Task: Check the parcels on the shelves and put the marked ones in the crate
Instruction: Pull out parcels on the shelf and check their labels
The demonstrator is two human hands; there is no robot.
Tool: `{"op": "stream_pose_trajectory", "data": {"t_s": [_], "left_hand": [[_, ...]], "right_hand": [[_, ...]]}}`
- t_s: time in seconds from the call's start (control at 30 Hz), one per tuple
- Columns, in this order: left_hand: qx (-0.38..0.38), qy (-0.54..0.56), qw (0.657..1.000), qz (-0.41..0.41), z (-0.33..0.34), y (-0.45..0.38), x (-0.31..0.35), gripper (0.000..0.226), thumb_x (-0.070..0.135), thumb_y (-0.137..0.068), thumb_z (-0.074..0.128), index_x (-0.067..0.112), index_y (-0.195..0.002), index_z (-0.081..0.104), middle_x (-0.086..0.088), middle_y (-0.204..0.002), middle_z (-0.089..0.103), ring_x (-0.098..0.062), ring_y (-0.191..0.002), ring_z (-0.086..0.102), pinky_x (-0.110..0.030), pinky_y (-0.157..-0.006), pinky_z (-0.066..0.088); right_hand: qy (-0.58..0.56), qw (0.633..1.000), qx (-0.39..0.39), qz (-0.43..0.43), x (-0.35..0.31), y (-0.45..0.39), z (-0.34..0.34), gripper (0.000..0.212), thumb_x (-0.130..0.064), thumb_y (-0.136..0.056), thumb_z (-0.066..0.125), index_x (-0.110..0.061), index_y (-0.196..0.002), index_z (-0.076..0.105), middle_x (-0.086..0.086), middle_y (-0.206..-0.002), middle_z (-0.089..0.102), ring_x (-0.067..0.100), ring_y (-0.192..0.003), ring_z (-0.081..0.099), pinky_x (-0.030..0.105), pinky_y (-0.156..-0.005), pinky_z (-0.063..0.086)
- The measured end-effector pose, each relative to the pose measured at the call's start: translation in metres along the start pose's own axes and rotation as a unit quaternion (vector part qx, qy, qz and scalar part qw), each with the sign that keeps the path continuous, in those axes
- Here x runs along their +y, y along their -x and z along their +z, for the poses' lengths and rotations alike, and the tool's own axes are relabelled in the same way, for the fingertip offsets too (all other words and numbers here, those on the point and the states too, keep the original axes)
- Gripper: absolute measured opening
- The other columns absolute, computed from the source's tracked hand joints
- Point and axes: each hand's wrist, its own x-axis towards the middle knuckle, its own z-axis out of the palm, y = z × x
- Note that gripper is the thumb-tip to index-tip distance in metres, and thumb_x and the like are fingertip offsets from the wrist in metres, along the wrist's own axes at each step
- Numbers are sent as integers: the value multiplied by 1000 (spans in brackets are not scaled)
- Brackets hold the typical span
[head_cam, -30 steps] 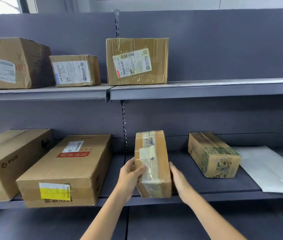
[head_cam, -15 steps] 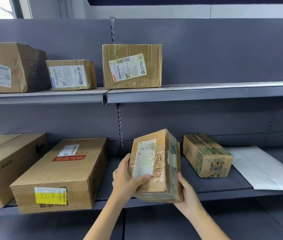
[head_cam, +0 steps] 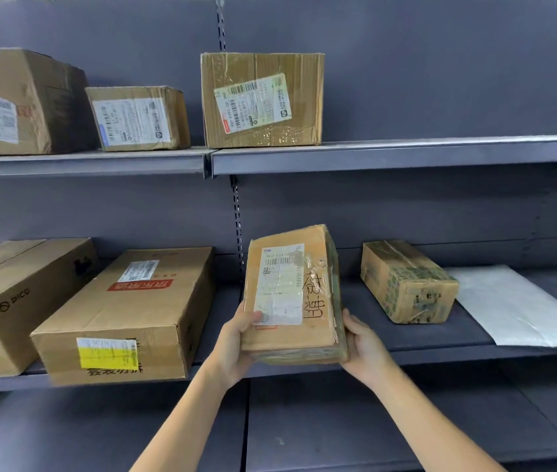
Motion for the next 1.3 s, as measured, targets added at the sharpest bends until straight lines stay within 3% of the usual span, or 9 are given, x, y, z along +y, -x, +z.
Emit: {"op": "stream_pose_trajectory", "data": {"t_s": [0.23, 0.37, 0.5, 0.67, 0.77, 0.87, 1.0, 1.1, 1.3], "left_hand": [[18, 1, 999, 35, -4, 6, -13, 59, 35, -64, 63, 33, -121, 49, -4, -120, 64, -26, -104, 61, -43, -77, 53], [68, -62, 990, 106, 1, 7, -21, 67, 32, -65, 65, 34, -128, 42, 1, -119, 64, -22, -108, 60, -41, -88, 51], [56, -95, 990, 88, 9, 17, -30, 58, 22, -84, 63, 34, -129, 30, 5, -113, 63, -15, -100, 62, -31, -75, 53], [136, -112, 982, 68, -4, 21, -12, 66, 47, -89, 50, 37, -141, 11, -2, -140, 39, -25, -124, 44, -50, -102, 35], [128, -119, 981, 80, -15, 24, 8, 62, 53, -86, 49, 37, -139, 22, -1, -138, 43, -28, -122, 46, -51, -97, 40], [53, -159, 986, 2, -19, 35, 12, 61, 46, -65, 62, 30, -122, 47, -3, -109, 66, -23, -98, 63, -47, -82, 52], [80, -139, 987, -27, -26, 48, -8, 45, 34, -68, 63, 26, -111, 58, -6, -99, 72, -28, -95, 64, -52, -90, 48], [119, -97, 988, -6, -29, 61, -22, 44, 35, -76, 63, 23, -118, 57, -4, -98, 72, -23, -88, 65, -45, -79, 50], [167, -94, 981, 18, -35, 102, -48, 35, 39, -78, 57, 33, -113, 55, -1, -102, 72, -23, -93, 66, -49, -84, 51]], "right_hand": [[126, 989, 78, -12, -1, -3, 7, 35, -28, -97, 41, -4, -109, 62, 9, -90, 74, 23, -88, 67, 35, -71, 53], [159, 986, 56, 0, 4, 4, 6, 35, -46, -91, 42, -23, -105, 64, -2, -97, 72, 18, -97, 60, 38, -83, 43], [250, 967, 41, -8, 2, 9, 6, 28, -26, -85, 58, -29, -113, 57, -2, -106, 66, 19, -101, 57, 41, -79, 48], [256, 965, 44, -24, -17, 13, -5, 15, -14, -84, 59, -18, -98, 64, 1, -87, 72, 22, -87, 61, 40, -72, 52], [312, 950, -7, -19, -29, 21, -9, 32, -14, -71, 66, -10, -103, 65, 4, -87, 73, 20, -79, 64, 31, -62, 52], [351, 936, -33, 3, -32, 24, -7, 43, -19, -64, 64, -10, -106, 66, 7, -92, 72, 20, -78, 65, 26, -55, 49], [307, 951, 10, -19, -19, 23, -3, 46, -19, -72, 68, -4, -115, 61, 11, -98, 69, 24, -87, 63, 35, -74, 50], [261, 962, 52, -54, -1, 29, 0, 29, -22, -90, 53, -10, -116, 58, 6, -101, 67, 22, -97, 60, 39, -91, 45], [228, 972, 49, -27, 52, 54, -5, 33, -30, -94, 42, -20, -124, 52, 6, -116, 65, 23, -106, 61, 42, -90, 49]]}}
